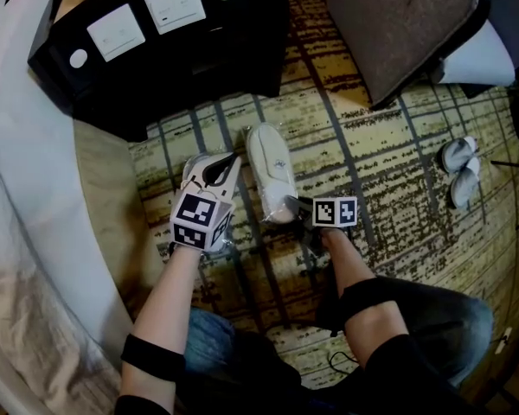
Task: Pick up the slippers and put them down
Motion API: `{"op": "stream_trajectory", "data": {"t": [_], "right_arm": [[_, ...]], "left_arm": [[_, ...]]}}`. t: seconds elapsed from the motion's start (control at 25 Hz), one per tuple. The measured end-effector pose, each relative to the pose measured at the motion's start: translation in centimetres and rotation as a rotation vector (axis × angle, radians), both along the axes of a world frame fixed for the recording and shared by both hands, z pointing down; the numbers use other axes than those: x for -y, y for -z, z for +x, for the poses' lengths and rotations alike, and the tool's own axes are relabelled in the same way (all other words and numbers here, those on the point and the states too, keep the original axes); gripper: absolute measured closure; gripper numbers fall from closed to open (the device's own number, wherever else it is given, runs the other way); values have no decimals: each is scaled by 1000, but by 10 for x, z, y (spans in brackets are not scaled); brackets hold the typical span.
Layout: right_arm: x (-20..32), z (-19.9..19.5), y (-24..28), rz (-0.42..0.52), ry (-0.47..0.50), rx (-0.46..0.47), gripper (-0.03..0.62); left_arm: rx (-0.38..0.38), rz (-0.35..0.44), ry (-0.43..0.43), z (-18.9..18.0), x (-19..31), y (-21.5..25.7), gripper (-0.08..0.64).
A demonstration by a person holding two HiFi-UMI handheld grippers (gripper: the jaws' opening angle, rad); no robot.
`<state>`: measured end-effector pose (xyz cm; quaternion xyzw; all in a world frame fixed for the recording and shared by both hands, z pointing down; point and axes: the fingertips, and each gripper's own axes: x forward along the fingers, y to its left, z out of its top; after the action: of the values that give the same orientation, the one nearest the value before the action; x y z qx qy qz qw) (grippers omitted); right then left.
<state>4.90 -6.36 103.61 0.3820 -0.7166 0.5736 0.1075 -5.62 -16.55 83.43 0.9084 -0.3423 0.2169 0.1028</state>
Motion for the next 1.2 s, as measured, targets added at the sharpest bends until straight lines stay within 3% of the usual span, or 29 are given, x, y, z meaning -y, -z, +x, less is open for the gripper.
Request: {"op": "stream_trajectory", "data": {"t": [0.24, 0.68, 1.2], "right_arm": [[7, 3, 32, 59, -23, 14, 463], [30, -20, 87, 164, 21, 28, 463], [120, -37, 127, 238, 48, 5, 463]], "left_arm": [[6, -11, 14, -6, 2, -8, 560], [16, 6, 59, -21, 10, -7, 560], [37, 27, 122, -43, 28, 7, 560]]}}
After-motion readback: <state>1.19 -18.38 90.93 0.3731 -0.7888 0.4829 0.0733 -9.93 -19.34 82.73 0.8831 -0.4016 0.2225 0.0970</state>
